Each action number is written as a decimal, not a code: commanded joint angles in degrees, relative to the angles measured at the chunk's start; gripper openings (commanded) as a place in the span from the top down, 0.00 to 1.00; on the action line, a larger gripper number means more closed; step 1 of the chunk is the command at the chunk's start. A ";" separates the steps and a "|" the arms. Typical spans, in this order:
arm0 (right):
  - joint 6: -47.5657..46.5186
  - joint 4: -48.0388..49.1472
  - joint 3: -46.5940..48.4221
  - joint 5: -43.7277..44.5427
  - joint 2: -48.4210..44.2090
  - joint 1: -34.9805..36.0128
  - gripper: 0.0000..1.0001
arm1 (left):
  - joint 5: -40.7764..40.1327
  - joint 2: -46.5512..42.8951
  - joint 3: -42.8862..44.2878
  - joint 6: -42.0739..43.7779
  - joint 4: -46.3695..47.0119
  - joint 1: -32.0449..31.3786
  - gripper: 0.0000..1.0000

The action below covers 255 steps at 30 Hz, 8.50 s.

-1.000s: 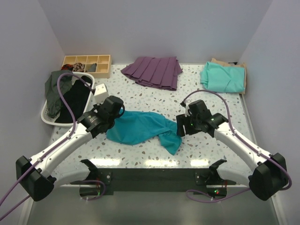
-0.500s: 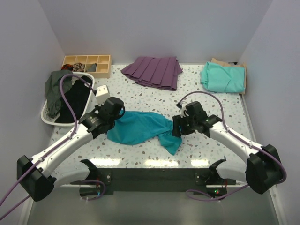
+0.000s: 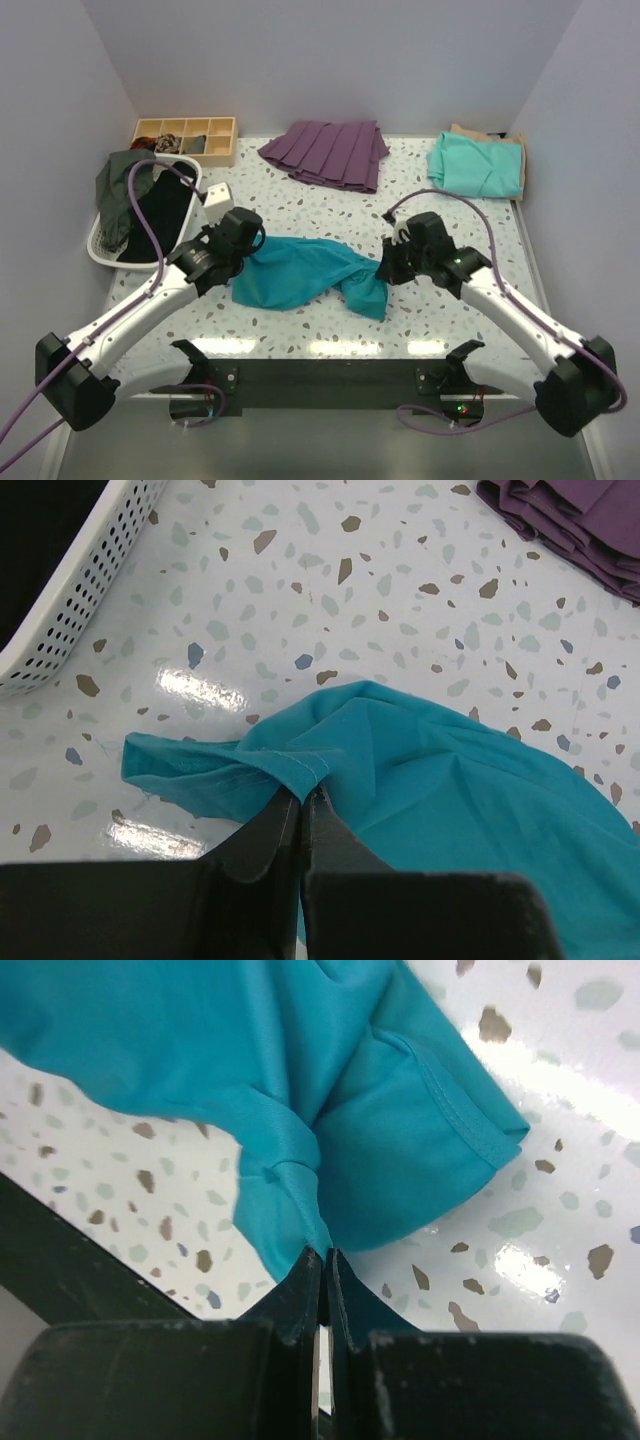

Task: Fold and stack the t-shirts
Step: Flatten out the tshirt

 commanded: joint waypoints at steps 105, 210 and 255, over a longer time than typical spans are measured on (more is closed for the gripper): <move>-7.91 -32.37 45.34 9.74 -19.72 -1.55 1.00 | -25.47 -14.15 26.38 -14.51 -36.18 -49.49 1.00; 10.54 32.83 13.10 -25.58 44.77 -16.14 0.53 | 23.40 34.79 1.26 18.99 39.85 18.01 0.52; 0.26 12.80 34.21 9.91 33.31 -17.63 0.09 | 16.64 29.90 -0.32 21.28 41.43 17.22 0.51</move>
